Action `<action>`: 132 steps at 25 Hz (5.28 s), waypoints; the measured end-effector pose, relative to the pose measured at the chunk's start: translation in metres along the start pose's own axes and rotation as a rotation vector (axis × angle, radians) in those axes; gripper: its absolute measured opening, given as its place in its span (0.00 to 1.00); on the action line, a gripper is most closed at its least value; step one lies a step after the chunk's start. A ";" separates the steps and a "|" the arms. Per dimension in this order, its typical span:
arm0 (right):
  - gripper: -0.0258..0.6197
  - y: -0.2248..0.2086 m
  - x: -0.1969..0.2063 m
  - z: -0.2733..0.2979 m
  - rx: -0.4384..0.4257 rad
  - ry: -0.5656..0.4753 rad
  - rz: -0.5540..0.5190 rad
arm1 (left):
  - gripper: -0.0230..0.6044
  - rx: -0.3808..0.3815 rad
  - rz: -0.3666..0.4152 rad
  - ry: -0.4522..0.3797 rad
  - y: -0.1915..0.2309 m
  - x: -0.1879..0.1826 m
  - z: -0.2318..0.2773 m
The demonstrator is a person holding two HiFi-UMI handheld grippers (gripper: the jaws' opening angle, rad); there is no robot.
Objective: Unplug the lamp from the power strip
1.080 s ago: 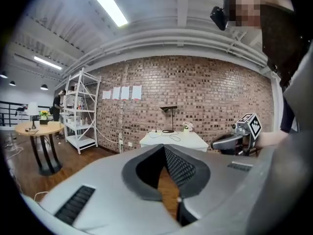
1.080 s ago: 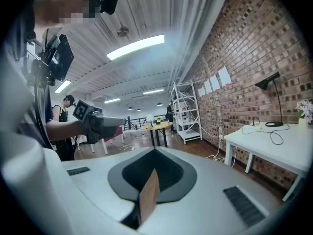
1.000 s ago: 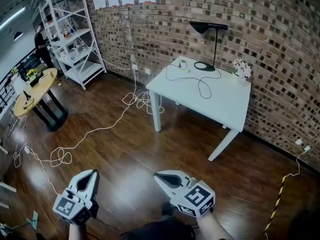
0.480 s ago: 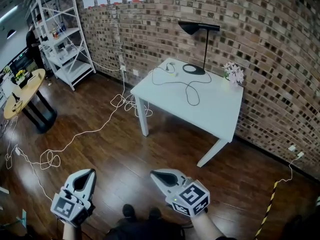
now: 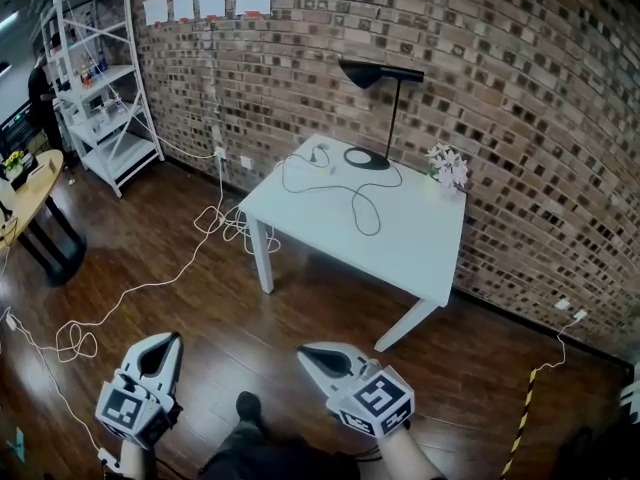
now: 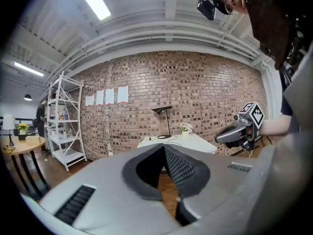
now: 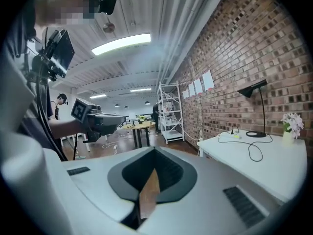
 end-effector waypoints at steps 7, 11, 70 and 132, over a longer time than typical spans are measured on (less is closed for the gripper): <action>0.04 -0.008 -0.022 0.070 -0.003 0.027 -0.028 | 0.04 0.063 0.030 -0.030 0.072 -0.004 0.032; 0.04 -0.014 -0.037 0.116 0.027 0.035 -0.009 | 0.03 0.062 -0.001 -0.023 0.125 -0.007 0.046; 0.04 -0.330 -0.044 0.206 0.035 -0.003 0.056 | 0.03 0.261 0.210 0.080 0.156 -0.091 0.420; 0.04 -0.615 -0.077 0.306 0.482 0.276 0.069 | 0.03 0.674 0.203 0.167 0.233 -0.045 0.762</action>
Point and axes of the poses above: the fingertips, and each gripper's own axes: z forward along the fingers, y to its left, x out of its underside, the point moved 5 cm from there along -z, backward along the fingers, and after that the axes turned 1 degree about -z, right-handed, at the moved point
